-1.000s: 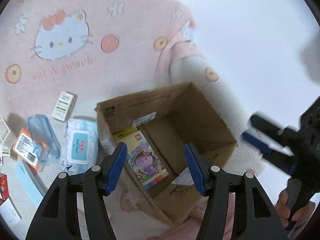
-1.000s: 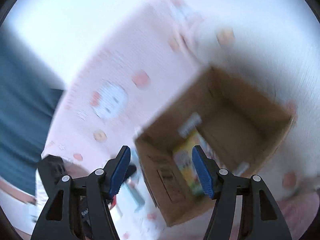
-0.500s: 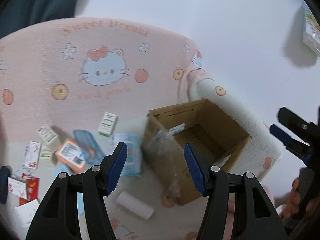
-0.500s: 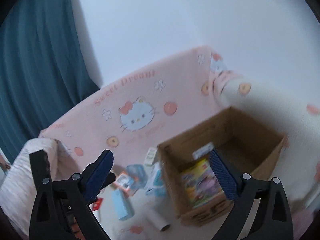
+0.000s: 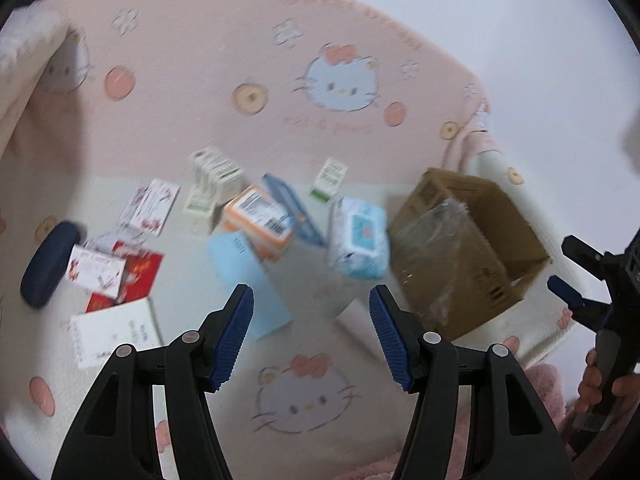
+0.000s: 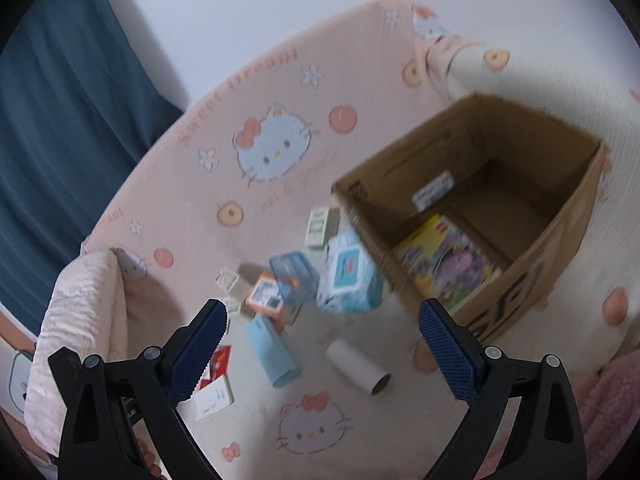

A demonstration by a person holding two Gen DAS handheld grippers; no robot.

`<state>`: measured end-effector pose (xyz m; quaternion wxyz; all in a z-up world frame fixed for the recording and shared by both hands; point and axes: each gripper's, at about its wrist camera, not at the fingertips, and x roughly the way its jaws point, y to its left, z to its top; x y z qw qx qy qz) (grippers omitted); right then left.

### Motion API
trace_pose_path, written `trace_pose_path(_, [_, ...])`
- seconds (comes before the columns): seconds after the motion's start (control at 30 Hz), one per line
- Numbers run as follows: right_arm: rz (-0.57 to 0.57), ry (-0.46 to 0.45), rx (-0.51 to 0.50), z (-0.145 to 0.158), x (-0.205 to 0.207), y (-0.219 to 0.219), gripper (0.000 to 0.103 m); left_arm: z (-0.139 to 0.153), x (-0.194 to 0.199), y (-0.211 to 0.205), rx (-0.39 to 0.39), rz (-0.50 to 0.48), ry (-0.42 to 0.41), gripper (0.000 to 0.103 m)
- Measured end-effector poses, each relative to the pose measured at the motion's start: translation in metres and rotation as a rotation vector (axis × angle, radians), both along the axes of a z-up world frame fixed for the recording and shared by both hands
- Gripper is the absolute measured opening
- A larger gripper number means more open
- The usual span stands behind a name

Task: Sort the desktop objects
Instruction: 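Withdraw both grippers up out of the carton, then move both grippers toward the blue baby-wipes pack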

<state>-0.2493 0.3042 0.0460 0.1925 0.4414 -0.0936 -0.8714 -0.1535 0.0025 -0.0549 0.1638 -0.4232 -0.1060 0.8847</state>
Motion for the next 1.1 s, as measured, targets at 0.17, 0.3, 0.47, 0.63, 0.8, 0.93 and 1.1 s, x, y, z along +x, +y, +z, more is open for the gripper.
trace_pose_path(0.17, [0.026,-0.028,0.031,-0.021,0.012,-0.026,0.096,-0.019,-0.001,-0.022,0.021,-0.045,-0.036,0.074])
trace_pose_path(0.3, [0.035,-0.072,0.036,-0.047,0.013,-0.044,0.096,-0.041,-0.007,-0.040,0.050,-0.034,-0.104,0.074])
trace_pose_path(0.47, [0.058,-0.156,0.051,-0.077,0.004,-0.067,0.096,-0.059,-0.006,-0.072,0.130,0.065,-0.149,0.074])
trace_pose_path(0.63, [0.112,-0.213,0.083,-0.101,-0.003,-0.091,0.096,-0.081,-0.018,-0.091,0.071,0.156,-0.195,0.075])
trace_pose_path(0.8, [0.152,-0.267,0.104,-0.132,-0.010,-0.112,0.096,-0.101,-0.032,-0.098,0.111,0.153,-0.252,0.075])
trace_pose_path(0.93, [0.140,-0.322,0.098,-0.158,-0.019,-0.120,0.096,-0.112,-0.045,-0.087,0.108,0.130,-0.276,0.074])
trace_pose_path(1.1, [0.119,-0.346,0.110,-0.172,-0.030,-0.123,0.096,-0.115,-0.062,-0.067,0.149,0.102,-0.278,0.074])
